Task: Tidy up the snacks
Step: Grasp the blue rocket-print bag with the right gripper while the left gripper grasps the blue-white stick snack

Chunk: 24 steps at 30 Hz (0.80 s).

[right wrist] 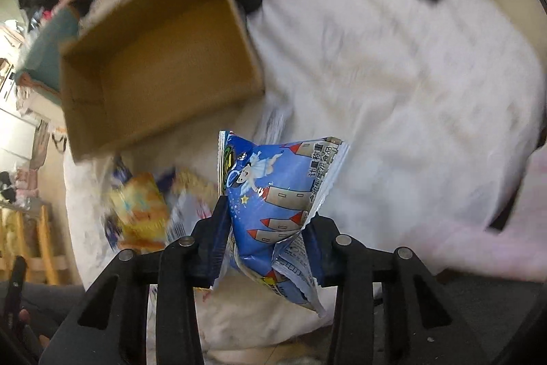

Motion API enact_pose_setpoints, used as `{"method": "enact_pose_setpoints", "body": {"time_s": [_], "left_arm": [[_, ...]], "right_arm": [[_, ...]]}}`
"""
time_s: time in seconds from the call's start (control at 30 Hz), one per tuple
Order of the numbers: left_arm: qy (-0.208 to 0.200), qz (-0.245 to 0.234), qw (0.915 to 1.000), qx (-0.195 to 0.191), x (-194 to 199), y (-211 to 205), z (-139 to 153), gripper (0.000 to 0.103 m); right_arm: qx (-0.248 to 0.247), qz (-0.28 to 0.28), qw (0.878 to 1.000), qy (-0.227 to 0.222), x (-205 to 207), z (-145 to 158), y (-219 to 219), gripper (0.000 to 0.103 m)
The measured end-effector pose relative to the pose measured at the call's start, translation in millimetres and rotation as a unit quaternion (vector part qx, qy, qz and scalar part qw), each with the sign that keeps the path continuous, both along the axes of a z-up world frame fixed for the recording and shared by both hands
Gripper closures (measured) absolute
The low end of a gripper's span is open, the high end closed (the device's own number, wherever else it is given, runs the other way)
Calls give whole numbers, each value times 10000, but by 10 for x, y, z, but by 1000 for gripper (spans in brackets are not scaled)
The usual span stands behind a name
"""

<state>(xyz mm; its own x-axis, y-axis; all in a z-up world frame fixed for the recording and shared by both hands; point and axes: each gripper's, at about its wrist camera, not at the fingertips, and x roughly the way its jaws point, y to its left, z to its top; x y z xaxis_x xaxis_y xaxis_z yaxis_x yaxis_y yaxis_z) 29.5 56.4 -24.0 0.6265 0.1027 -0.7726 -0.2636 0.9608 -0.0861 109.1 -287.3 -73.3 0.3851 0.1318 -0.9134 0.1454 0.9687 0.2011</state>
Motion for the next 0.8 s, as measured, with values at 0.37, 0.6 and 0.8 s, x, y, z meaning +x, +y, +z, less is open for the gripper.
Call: {"method": "enact_pose_setpoints", "body": {"time_s": [0.37,0.6,0.8], "left_arm": [[1153,192,9887,-938,363,38,-410,12],[1855,192,9675,-1706,575,-355,-853,36],[2265,499,9529,-1952,663,-509,-1178,57]], "right_arm": [[1020,194,9871,-1216,116,582,28,62],[1444,-146,9866,-747,73,338,-65,62],[1487,-303,9860,-697,22,324,-158,62]]}}
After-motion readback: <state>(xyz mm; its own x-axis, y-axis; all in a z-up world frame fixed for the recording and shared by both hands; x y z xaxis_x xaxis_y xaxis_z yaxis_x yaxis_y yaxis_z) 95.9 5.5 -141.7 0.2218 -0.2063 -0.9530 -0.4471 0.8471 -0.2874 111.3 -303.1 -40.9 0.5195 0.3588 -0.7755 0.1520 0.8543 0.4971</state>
